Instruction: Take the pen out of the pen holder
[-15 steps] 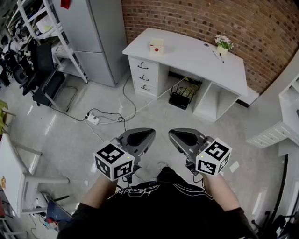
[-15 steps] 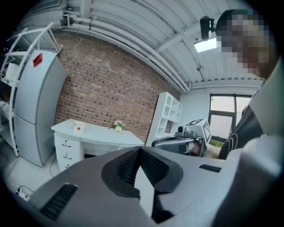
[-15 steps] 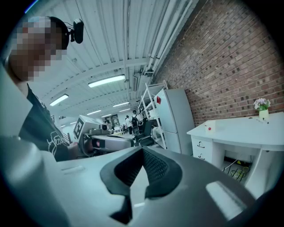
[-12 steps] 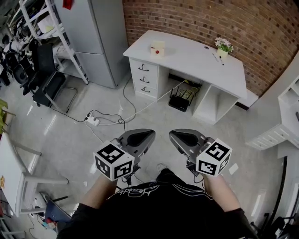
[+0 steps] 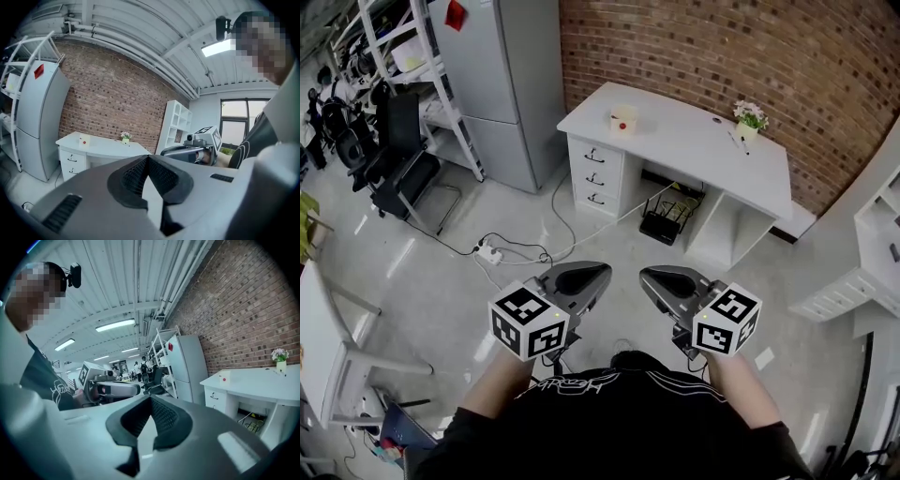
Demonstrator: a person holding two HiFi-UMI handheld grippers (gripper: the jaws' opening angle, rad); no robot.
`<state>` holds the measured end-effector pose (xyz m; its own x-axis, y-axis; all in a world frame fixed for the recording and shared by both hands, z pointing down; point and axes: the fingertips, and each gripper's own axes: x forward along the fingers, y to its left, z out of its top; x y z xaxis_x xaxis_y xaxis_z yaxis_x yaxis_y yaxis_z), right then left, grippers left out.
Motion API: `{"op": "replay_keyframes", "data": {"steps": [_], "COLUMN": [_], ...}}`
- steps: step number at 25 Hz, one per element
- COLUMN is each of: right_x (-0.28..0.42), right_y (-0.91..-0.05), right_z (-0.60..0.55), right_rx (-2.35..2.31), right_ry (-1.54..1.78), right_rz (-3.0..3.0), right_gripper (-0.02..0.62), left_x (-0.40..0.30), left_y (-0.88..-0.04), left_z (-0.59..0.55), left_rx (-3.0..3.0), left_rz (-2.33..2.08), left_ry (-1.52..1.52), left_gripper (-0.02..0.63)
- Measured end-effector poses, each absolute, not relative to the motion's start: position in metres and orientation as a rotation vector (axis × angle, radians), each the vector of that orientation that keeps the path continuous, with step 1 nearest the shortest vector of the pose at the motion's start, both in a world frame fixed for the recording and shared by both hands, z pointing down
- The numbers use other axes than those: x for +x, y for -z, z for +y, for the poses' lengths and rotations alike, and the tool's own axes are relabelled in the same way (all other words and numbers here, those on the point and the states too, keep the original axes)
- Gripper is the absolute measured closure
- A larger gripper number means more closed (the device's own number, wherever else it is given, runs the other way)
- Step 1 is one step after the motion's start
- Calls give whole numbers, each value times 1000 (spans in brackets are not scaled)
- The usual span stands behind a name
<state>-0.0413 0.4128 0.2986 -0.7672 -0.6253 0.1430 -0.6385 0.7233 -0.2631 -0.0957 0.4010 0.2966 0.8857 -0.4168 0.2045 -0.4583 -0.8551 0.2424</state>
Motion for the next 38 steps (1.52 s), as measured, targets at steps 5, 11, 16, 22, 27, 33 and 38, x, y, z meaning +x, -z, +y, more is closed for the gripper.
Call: {"op": "replay_keyframes", "data": {"steps": [5,11,16,22,27,33,38], "right_x": [-33,-20,2,30,58,89,115], "right_y": [-296,-298,-305,-320,-329,-330,-325], "right_z": [408,382,344,284,226,170,136], "right_rx": [1059,1070,1083,1051,1034,986,982], "right_ry": [-475,-475,-475,-553,-604,-606,-626], "right_rz": [-2886,-2904,-2896,-2888,-2893,-2918,-2961], "right_gripper": [592,592,592,592,592,592,592], "left_x": [-92,-82,-61,-29,-5,26,41], "left_y": [-293,-294,-305,-321,-335,-340,-335], "left_z": [394,368,329,270,210,149,118], "left_rx": [2765,2749,2708,2664,2615,2595,2610], "left_rz": [-658,-677,-669,-663,-683,-710,-764], "left_ry": [-202,-209,-214,-230,-249,-279,-307], "left_gripper": [603,603,603,603,603,603,603]}}
